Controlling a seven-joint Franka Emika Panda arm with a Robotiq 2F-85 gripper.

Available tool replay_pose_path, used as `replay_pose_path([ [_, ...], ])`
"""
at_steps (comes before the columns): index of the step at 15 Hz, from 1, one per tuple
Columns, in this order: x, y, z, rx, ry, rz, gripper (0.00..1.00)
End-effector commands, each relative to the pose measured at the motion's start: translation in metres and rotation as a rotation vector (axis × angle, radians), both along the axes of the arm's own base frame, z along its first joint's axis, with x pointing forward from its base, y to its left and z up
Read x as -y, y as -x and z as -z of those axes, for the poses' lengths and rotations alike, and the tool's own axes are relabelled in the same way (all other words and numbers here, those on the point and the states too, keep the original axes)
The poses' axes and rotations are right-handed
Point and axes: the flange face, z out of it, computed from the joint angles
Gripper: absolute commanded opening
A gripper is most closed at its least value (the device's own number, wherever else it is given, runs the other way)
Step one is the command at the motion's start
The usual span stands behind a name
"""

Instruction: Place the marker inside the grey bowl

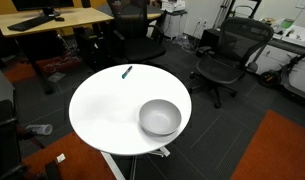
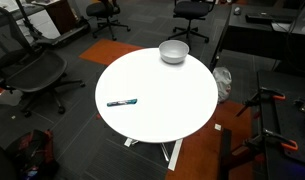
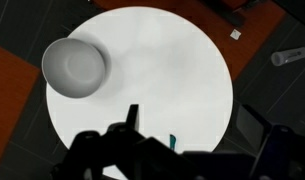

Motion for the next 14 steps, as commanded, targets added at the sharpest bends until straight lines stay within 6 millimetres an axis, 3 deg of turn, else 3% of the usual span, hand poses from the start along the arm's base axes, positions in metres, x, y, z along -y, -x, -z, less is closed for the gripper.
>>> replay_pose_path([
  [1, -0.017, -0.035, 0.022, 0.033, 0.017, -0.066, 1.00],
  [8, -0.043, -0.094, 0.084, 0.123, -0.004, -0.084, 1.00],
  [14, -0.074, -0.134, 0.128, 0.121, -0.016, -0.128, 1.00],
])
